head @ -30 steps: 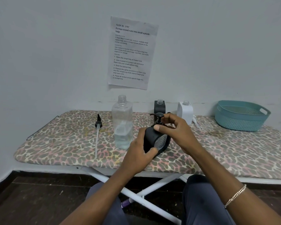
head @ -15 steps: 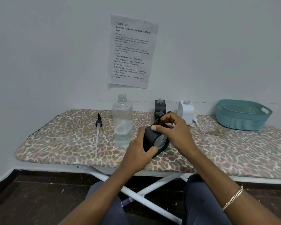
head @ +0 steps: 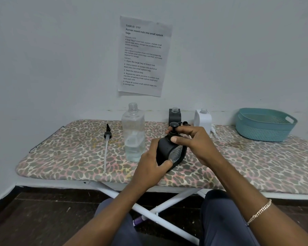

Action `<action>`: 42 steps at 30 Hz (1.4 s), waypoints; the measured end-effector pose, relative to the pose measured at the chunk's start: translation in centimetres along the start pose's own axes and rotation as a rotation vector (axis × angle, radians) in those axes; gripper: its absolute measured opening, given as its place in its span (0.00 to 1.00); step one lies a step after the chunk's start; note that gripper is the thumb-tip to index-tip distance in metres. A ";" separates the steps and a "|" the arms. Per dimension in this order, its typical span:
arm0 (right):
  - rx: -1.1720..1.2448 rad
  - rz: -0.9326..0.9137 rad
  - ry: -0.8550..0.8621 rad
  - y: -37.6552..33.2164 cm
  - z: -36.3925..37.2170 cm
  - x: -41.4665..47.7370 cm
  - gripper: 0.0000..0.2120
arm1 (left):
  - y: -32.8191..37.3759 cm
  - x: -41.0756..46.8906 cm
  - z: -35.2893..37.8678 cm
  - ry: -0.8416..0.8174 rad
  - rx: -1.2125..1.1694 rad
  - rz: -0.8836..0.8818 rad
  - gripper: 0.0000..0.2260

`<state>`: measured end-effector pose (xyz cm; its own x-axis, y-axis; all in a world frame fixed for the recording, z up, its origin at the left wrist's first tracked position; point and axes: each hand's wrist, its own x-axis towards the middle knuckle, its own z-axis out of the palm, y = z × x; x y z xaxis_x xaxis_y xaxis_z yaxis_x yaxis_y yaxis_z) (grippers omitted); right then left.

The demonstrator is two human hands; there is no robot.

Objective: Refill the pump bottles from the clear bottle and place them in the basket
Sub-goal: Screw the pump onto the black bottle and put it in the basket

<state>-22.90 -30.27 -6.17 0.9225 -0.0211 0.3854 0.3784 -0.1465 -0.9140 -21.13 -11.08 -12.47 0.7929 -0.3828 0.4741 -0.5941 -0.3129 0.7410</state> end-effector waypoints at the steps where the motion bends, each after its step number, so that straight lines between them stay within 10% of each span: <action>1: 0.003 -0.002 0.003 0.0 0.0 0.0 0.14 | 0.1 0.0 0.0 0.001 0.001 0.002 0.22; 42: -0.156 -0.006 0.273 0.3 2.5 -0.9 0.18 | 0.4 -0.2 0.2 0.089 0.016 0.008 0.21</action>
<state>-23.42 -27.85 -7.10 0.8580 -0.2814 0.4296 0.3478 -0.2972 -0.8892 -21.58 -11.28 -12.34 0.7964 -0.3066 0.5212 -0.6022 -0.3242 0.7295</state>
